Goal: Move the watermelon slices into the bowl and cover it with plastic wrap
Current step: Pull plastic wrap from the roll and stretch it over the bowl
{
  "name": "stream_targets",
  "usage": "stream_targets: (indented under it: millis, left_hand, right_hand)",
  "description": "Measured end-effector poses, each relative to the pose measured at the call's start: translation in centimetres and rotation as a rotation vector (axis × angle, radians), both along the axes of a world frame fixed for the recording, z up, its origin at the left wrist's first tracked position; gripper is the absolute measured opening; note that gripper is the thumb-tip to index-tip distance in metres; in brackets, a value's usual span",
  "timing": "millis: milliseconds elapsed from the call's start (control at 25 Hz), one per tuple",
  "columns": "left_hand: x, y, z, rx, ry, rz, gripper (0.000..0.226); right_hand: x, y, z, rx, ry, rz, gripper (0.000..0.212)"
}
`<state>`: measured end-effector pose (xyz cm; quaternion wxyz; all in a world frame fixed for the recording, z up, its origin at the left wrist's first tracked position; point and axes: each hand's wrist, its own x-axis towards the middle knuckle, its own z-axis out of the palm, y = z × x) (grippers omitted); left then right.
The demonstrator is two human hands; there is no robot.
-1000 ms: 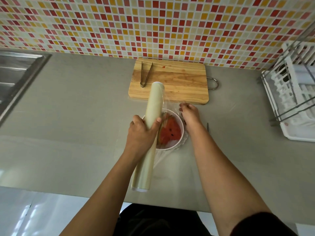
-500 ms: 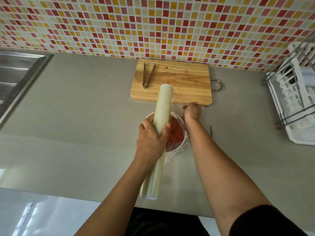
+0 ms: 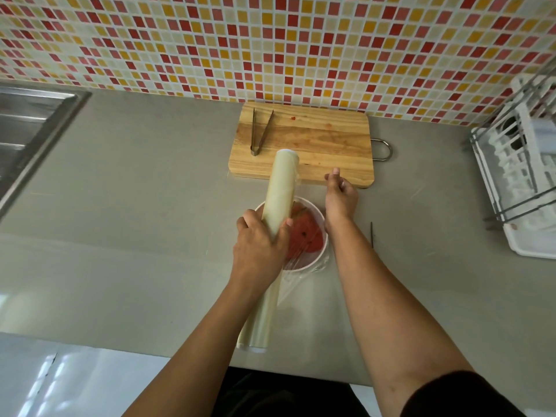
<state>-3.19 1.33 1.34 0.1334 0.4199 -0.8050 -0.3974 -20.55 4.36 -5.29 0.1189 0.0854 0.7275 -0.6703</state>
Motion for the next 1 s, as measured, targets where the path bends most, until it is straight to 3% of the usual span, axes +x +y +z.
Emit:
stream_targets:
  millis: [200,480,680,840,920,1000]
  left_hand:
    - [0.0,0.2,0.5,0.000,0.014,0.013,0.040]
    - [0.6,-1.6,0.6,0.137,-0.013,0.073,0.039]
    - [0.3,-1.7,0.4,0.159,-0.037,0.055,0.040]
    - [0.0,-1.3,0.3,0.122,-0.055,0.030,0.043]
    - [-0.2,-1.3,0.4,0.105,-0.056,0.036,0.044]
    - [-0.4,-1.3,0.4,0.080,-0.062,0.033,0.045]
  right_hand:
    - [-0.2,0.3,-0.3,0.040,-0.033,-0.111,0.033]
    - [-0.3,0.1,-0.2,0.135,-0.041,-0.006,0.037]
    - [-1.0,0.5,0.3,0.044,-0.361,0.270,0.053]
    - [-1.7,1.6,0.4,-0.337,-0.630,0.112,0.055]
    - [-2.2,2.4,0.6,-0.315,-0.645,0.063,0.059]
    - [-1.8,3.2,0.9,-0.108,-0.591,0.185,0.062]
